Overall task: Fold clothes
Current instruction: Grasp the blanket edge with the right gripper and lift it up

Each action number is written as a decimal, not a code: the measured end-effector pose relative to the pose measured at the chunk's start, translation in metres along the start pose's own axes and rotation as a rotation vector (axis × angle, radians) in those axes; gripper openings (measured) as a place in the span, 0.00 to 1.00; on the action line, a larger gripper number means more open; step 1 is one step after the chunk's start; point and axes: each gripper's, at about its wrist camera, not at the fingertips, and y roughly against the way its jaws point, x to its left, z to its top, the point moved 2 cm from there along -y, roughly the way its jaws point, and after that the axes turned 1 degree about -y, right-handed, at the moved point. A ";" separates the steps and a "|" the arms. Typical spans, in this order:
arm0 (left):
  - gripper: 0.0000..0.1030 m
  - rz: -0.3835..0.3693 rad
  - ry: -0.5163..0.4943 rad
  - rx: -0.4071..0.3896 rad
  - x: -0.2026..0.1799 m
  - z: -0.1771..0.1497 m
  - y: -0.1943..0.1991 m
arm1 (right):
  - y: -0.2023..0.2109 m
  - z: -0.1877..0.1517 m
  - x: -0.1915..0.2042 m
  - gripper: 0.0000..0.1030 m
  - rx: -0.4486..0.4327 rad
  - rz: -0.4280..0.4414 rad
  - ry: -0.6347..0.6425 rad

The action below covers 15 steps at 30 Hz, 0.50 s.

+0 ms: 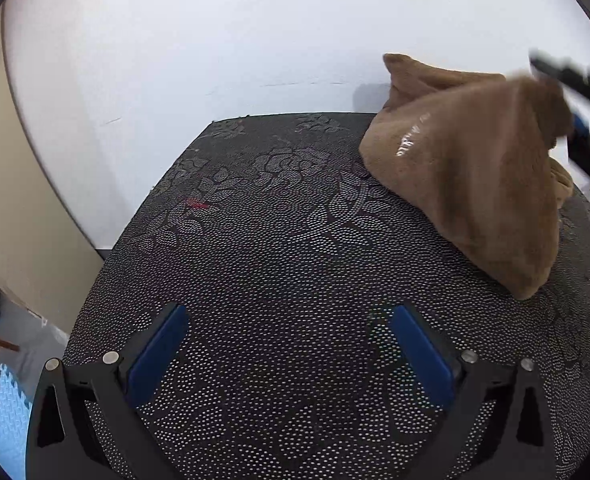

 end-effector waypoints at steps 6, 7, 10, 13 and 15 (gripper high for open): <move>1.00 -0.028 0.029 -0.078 0.005 0.002 0.019 | -0.004 0.006 0.054 0.24 -0.019 0.054 0.059; 1.00 -0.037 0.031 -0.093 0.005 0.002 0.023 | -0.004 0.006 0.064 0.24 -0.023 0.061 0.075; 1.00 -0.098 0.055 -0.135 -0.003 0.003 0.045 | -0.019 0.010 0.091 0.24 -0.021 0.065 0.132; 1.00 -0.153 0.076 -0.178 -0.009 0.007 0.062 | -0.026 0.006 0.121 0.24 -0.016 0.050 0.194; 1.00 -0.178 0.092 -0.206 -0.011 0.007 0.073 | -0.032 0.002 0.139 0.24 -0.011 0.045 0.228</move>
